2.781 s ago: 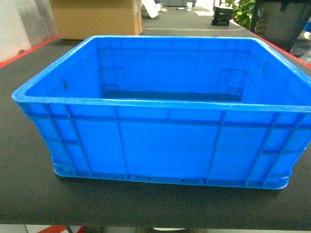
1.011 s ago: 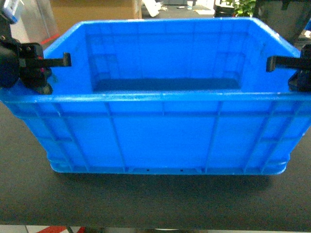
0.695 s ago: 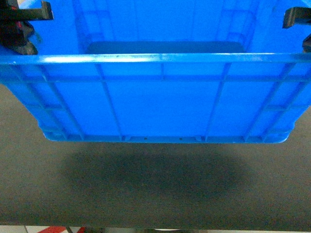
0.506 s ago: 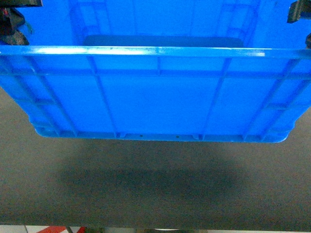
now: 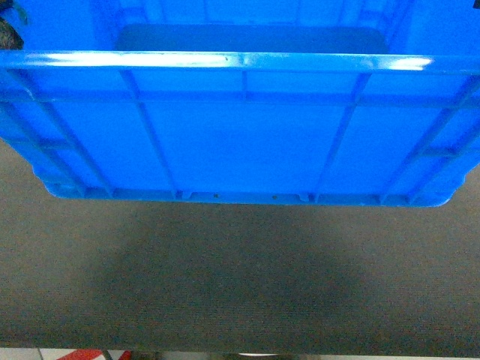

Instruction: Place box next to blue box on left shelf

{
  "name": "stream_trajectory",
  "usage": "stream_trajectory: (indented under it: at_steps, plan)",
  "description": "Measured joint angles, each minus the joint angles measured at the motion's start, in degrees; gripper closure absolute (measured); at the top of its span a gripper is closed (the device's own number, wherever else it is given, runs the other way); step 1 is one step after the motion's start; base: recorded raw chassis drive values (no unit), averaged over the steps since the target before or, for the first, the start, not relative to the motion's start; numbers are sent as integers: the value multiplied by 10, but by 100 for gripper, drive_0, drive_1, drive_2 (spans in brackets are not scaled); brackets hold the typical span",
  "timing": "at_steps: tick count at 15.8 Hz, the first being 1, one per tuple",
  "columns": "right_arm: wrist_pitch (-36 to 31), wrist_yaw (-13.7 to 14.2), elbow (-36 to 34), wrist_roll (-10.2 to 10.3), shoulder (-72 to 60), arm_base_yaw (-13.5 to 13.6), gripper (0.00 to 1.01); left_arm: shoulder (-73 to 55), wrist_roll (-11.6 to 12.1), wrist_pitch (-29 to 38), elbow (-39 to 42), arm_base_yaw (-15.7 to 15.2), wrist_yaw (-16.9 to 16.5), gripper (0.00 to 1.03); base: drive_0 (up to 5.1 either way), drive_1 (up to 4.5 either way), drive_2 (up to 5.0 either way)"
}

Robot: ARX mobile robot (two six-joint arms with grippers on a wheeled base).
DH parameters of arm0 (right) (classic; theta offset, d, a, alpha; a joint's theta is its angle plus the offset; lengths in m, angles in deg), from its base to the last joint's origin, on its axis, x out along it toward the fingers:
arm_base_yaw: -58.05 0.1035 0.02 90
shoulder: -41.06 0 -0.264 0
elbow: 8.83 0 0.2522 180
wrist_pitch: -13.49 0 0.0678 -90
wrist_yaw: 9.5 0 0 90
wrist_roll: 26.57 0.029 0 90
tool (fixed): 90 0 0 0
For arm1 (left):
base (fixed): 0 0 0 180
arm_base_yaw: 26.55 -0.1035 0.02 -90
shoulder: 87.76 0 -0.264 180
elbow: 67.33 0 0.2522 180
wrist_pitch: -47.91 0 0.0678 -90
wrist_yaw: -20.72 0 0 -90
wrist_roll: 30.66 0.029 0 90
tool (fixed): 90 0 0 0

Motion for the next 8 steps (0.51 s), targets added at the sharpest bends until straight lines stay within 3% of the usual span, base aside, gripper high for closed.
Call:
stream_trajectory:
  at_steps: [8]
  plan:
    - [1, 0, -1, 1, 0, 0, 92, 0, 0, -2, 1, -1, -1, 89, -36, -36, -36]
